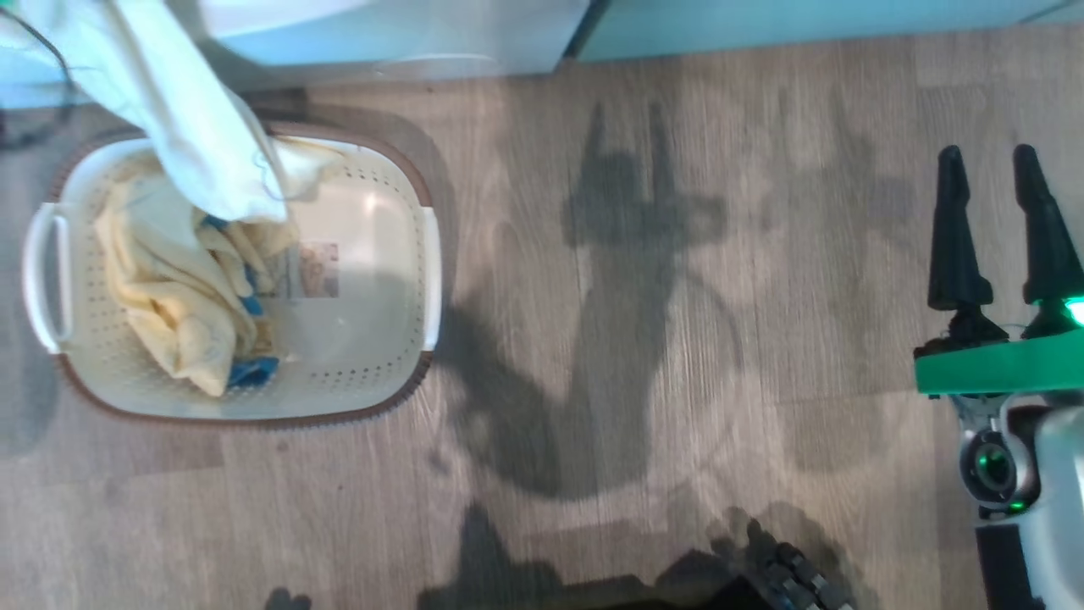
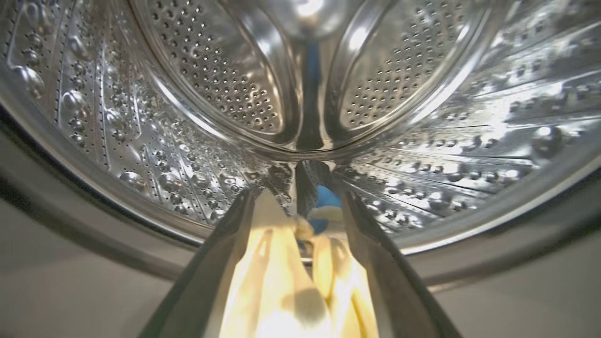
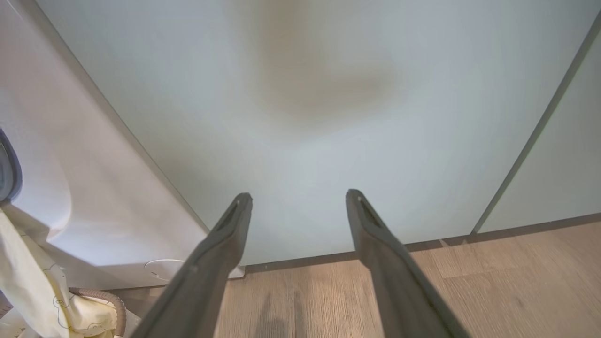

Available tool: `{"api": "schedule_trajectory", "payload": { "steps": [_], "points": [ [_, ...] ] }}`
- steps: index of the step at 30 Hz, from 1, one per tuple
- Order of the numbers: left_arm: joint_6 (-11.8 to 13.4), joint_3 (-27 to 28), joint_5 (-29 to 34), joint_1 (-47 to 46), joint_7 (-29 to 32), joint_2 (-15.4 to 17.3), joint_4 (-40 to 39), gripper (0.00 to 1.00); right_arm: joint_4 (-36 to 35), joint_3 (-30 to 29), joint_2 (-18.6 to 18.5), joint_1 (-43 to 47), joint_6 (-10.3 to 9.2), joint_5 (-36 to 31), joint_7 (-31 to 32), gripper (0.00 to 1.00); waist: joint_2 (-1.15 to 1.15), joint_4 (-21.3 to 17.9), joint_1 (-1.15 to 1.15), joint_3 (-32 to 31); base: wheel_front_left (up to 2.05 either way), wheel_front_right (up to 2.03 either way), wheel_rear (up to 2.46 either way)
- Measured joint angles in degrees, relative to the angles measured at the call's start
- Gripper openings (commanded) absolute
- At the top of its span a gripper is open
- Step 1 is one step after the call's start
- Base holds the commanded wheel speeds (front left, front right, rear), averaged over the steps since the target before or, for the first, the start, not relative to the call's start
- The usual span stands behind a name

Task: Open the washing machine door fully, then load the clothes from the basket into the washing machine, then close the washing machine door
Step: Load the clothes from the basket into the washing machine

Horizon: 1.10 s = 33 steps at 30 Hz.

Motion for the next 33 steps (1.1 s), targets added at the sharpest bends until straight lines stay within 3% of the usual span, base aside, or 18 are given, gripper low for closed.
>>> {"api": "schedule_trajectory", "payload": {
  "steps": [7,16,21,33],
  "points": [
    [3.3,0.9,-1.8,14.0,-0.5,-1.7,-13.1,1.0,-0.2,-2.1,0.0,2.4,0.0,-2.0,0.0,1.0,0.0,2.2,0.0,-3.7,0.0,0.0,0.0],
    [9.5,1.0,-2.3,33.0,-2.2,-4.8,-27.2,1.0,-0.5,-4.1,-0.1,5.4,0.0,-4.2,0.1,1.0,0.0,5.6,0.0,-8.9,0.0,0.0,0.0],
    [12.2,0.5,-2.0,40.6,-2.6,-6.4,-32.0,1.0,-1.1,-4.8,-0.4,7.5,0.0,-4.7,1.5,1.0,0.0,7.5,0.0,-12.2,0.0,0.0,0.0],
    [14.3,-0.9,-2.4,53.3,-3.3,-9.3,-35.3,1.0,-2.8,-5.8,-0.6,13.1,0.0,-5.7,4.6,1.0,0.0,10.9,0.0,-19.9,0.0,0.0,0.0]
  ]
}}
